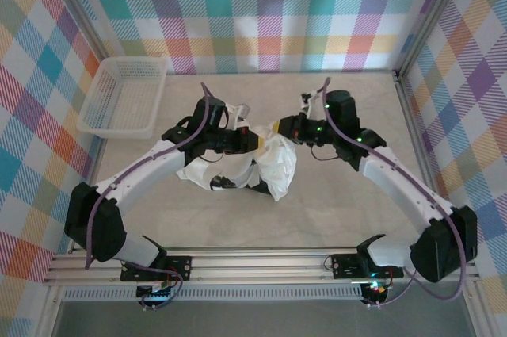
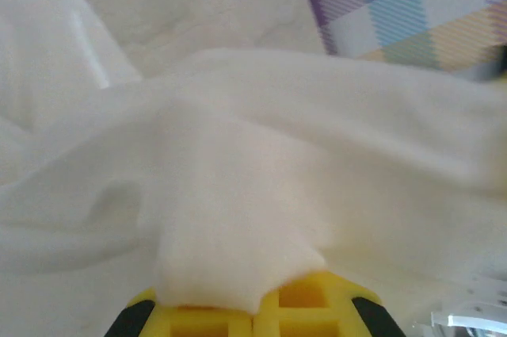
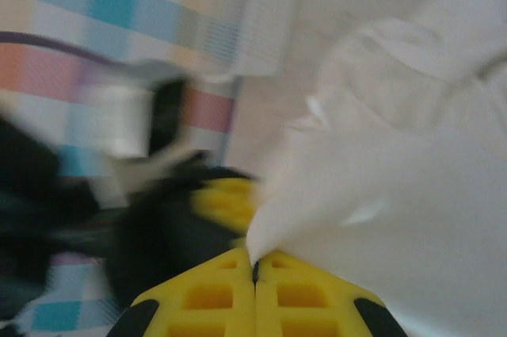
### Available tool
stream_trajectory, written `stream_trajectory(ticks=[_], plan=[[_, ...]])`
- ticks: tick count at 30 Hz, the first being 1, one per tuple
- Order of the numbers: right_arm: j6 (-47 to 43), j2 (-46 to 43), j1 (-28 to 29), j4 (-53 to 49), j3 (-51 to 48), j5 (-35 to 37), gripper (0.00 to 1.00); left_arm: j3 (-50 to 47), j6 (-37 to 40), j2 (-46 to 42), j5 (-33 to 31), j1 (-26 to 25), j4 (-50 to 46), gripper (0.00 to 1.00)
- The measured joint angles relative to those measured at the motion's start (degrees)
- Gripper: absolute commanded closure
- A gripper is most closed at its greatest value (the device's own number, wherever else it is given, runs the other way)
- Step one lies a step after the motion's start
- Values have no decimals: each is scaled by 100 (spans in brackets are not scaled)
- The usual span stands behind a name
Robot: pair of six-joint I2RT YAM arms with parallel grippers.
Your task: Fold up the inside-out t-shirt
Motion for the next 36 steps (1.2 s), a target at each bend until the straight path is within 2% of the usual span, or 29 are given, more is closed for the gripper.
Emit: stream_trajectory(ticks=[5, 11, 17, 21, 24, 27, 29, 31, 32, 34, 35, 36], plan=[[831, -149, -361, 1189, -46, -739, 100, -127, 289, 164, -197, 205, 11, 69], [863, -105, -520, 1167, -109, -1189, 100, -133, 911, -382, -420, 516, -317, 43], [824, 138, -529, 1073, -101, -1711, 100, 131, 2155, -1202, -511, 433, -940, 33], [787, 286, -529, 903, -15, -1895, 100, 352, 3045, -1250, -640, 120, -1102, 32], [708, 295, -529, 800, 103, -1965, 100, 431, 3309, -1115, -533, -17, -1056, 32], [671, 293, -529, 774, 155, -1998, 100, 570, 3355, -813, -492, -105, -901, 33], [673, 293, -529, 734, 153, -2013, 100, 654, 3272, -581, -503, -111, -741, 41], [673, 293, -529, 715, 153, -2031, 100, 675, 3097, -400, -518, -111, -535, 53], [673, 293, -529, 708, 155, -2031, 100, 678, 2992, -317, -487, -111, -398, 63], [654, 293, -529, 640, 164, -2020, 100, 702, 2747, -208, -382, -111, -157, 94], [625, 293, -538, 527, 192, -1976, 100, 713, 2640, -184, -315, -111, -57, 100], [581, 304, -555, 380, 234, -1928, 100, 732, 2520, -175, -247, -111, 17, 100]])
